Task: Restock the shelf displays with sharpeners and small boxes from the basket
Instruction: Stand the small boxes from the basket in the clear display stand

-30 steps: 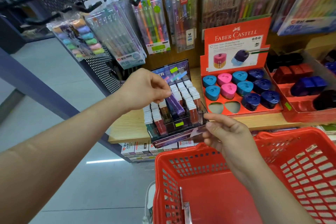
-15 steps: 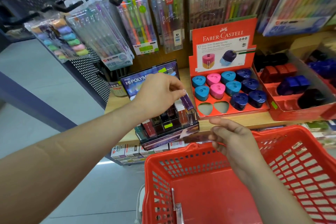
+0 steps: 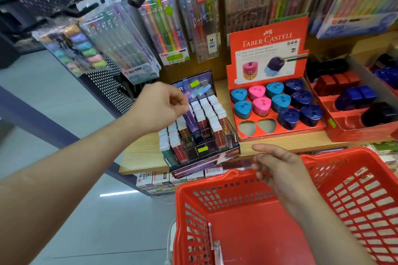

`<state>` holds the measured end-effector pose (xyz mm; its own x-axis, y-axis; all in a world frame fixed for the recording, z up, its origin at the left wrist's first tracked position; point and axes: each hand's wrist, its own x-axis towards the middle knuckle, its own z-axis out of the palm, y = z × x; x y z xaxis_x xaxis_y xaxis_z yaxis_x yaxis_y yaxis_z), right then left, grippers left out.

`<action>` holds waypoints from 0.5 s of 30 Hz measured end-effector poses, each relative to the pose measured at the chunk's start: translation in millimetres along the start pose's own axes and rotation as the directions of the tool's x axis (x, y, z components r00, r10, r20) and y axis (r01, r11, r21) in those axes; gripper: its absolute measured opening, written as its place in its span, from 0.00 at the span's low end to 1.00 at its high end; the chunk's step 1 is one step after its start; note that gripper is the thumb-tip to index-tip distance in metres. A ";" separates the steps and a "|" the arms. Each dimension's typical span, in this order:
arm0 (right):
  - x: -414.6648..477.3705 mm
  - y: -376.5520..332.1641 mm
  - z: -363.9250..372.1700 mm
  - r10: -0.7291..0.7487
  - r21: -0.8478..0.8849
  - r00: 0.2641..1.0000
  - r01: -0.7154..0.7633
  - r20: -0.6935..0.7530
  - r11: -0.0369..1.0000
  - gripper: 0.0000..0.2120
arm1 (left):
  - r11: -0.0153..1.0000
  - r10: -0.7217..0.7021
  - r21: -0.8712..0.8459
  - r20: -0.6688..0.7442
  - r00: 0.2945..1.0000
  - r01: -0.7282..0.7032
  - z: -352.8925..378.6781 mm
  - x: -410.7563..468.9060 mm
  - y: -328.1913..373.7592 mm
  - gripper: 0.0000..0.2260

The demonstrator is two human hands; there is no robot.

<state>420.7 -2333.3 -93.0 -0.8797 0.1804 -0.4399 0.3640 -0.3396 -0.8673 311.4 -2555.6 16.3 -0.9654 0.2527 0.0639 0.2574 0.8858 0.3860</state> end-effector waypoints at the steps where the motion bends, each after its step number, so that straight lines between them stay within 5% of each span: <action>1: 0.5 1.4 0.0 0.005 -0.004 1.000 -0.005 0.002 1.000 0.11 | 0.999 0.018 0.034 0.016 1.000 -0.018 4.7 -2.6 -1.8 0.03; 10: 3.5 26.9 -5.7 0.068 -0.151 0.997 -0.061 0.037 0.987 0.10 | 0.937 0.150 0.299 0.121 0.981 -0.180 40.2 -15.0 -3.8 0.08; 15: 6.8 43.2 -11.2 0.041 -0.428 0.974 0.059 0.221 0.902 0.12 | 0.902 0.195 0.384 0.050 0.980 -0.199 16.0 -18.4 14.4 0.12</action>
<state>433.8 -2336.4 -136.1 -0.9099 -0.0424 -0.4127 0.4072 0.0993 -0.9079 333.6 -2541.2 6.0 -0.8936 0.4393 0.0922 0.4396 0.8980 -0.0177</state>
